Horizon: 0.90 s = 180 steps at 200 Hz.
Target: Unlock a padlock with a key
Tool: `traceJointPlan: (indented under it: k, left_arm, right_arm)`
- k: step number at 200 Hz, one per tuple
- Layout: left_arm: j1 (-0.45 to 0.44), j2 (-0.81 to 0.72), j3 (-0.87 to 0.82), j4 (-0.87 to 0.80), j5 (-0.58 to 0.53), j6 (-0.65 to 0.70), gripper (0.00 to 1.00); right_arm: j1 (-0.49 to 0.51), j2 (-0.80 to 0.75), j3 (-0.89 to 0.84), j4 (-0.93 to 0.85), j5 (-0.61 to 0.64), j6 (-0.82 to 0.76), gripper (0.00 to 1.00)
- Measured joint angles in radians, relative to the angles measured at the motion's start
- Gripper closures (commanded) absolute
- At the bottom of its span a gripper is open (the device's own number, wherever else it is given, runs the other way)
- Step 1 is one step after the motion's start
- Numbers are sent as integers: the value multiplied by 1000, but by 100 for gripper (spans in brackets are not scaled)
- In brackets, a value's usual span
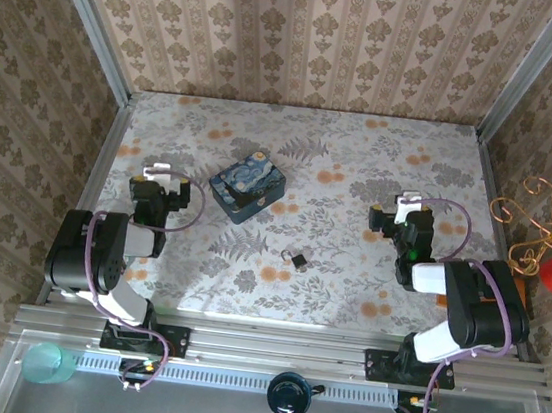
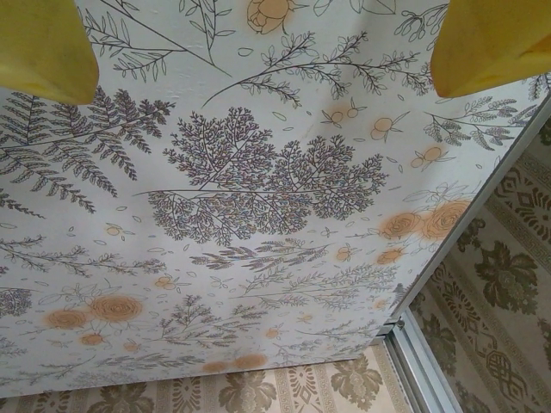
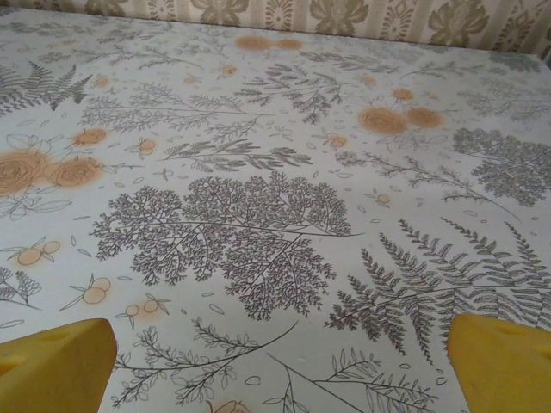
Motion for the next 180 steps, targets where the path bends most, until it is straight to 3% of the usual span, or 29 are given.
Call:
traceJointPlan:
  k: [180]
  left_arm:
    - [0, 0, 0, -1, -1, -7, 0]
  right_arm:
    - [-27, 0, 10, 0, -50, 30, 0]
